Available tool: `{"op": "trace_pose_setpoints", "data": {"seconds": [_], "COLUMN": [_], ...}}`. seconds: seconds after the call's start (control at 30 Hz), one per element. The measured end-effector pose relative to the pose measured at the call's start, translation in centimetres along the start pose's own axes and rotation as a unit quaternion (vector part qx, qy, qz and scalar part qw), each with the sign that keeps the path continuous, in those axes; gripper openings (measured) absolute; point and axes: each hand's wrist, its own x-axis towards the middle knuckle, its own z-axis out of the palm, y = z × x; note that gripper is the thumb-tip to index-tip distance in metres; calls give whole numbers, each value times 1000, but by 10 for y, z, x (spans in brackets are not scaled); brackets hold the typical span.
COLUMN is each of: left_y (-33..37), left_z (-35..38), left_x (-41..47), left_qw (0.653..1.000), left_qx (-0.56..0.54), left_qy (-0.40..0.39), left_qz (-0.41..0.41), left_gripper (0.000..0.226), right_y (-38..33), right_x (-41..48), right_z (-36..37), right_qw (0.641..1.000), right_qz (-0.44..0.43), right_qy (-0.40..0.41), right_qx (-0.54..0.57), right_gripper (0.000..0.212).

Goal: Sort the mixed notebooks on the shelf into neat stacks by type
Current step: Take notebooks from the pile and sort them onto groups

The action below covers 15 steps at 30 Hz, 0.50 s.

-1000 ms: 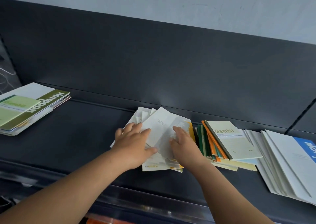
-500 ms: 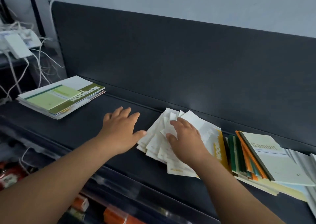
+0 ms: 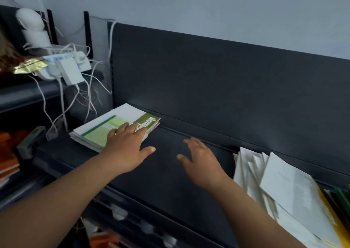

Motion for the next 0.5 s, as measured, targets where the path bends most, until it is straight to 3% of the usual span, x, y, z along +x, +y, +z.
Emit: {"op": "trace_pose_setpoints", "data": {"seconds": [0.27, 0.5], "left_y": [-130, -163], "left_z": [4, 14], "left_x": [55, 72], "left_qw": [998, 995], "left_qx": [31, 10], "left_qy": [-40, -98], "left_qz": [-28, -35], "left_gripper": [77, 72], "right_y": [-78, -106], "right_x": [56, 75], "right_z": [55, 81], "right_qw": [988, 961], "right_qz": [82, 161], "right_qy": [-26, -36], "right_qx": [125, 223], "right_gripper": [64, 67]}}
